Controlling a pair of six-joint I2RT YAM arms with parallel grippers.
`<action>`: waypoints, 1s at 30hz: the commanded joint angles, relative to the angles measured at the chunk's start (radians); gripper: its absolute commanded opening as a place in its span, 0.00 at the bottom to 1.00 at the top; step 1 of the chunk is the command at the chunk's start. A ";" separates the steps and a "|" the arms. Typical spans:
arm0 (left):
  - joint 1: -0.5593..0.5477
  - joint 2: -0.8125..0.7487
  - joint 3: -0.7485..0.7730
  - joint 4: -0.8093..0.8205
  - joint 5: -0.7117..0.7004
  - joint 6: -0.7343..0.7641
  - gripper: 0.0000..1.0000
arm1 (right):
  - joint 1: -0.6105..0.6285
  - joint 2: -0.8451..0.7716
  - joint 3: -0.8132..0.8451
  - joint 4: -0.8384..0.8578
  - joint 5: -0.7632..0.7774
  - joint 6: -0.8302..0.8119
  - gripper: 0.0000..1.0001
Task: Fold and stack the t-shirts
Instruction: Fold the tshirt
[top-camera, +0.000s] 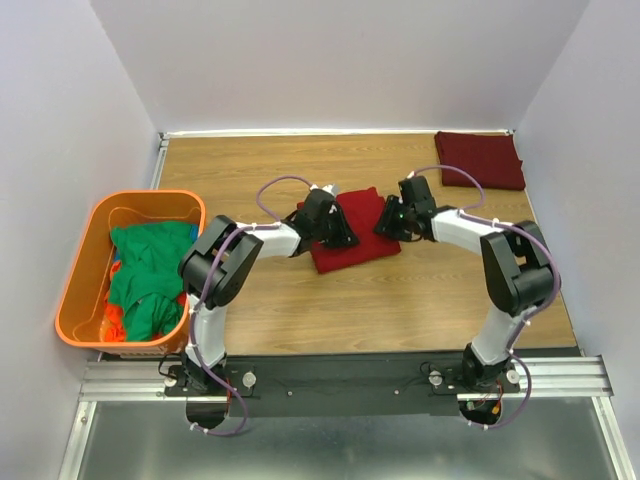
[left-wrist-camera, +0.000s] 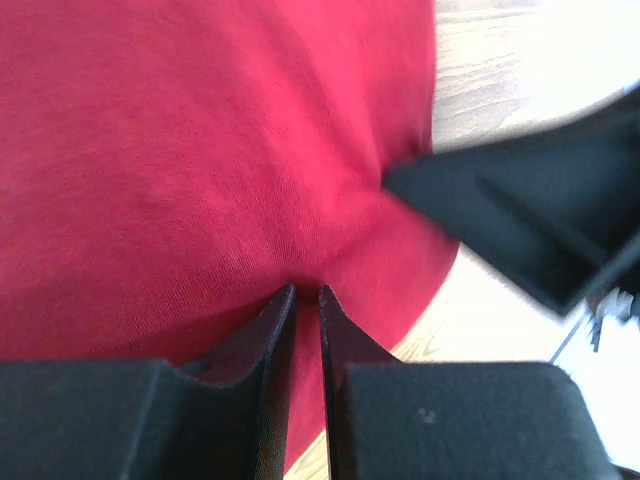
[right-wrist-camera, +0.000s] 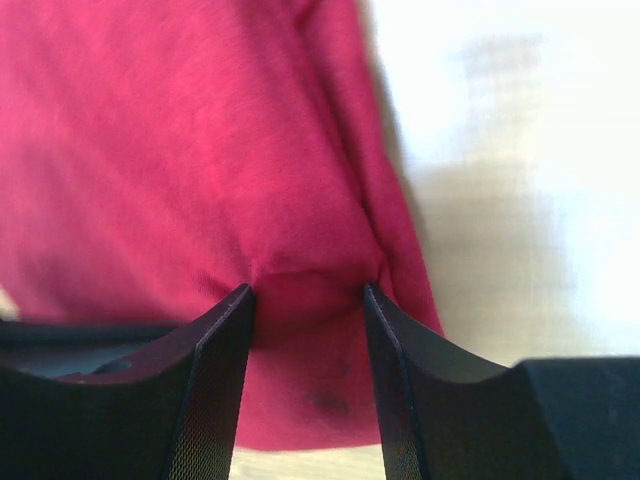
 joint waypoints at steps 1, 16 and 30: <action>-0.013 -0.034 -0.052 0.013 -0.070 -0.008 0.22 | 0.043 -0.104 -0.171 0.063 -0.031 0.106 0.55; -0.044 -0.219 -0.162 0.006 -0.097 0.045 0.22 | 0.022 -0.442 -0.366 0.047 0.032 0.129 0.65; -0.162 -0.280 -0.130 -0.067 -0.179 0.026 0.22 | -0.088 -0.384 -0.350 0.054 -0.097 0.034 0.80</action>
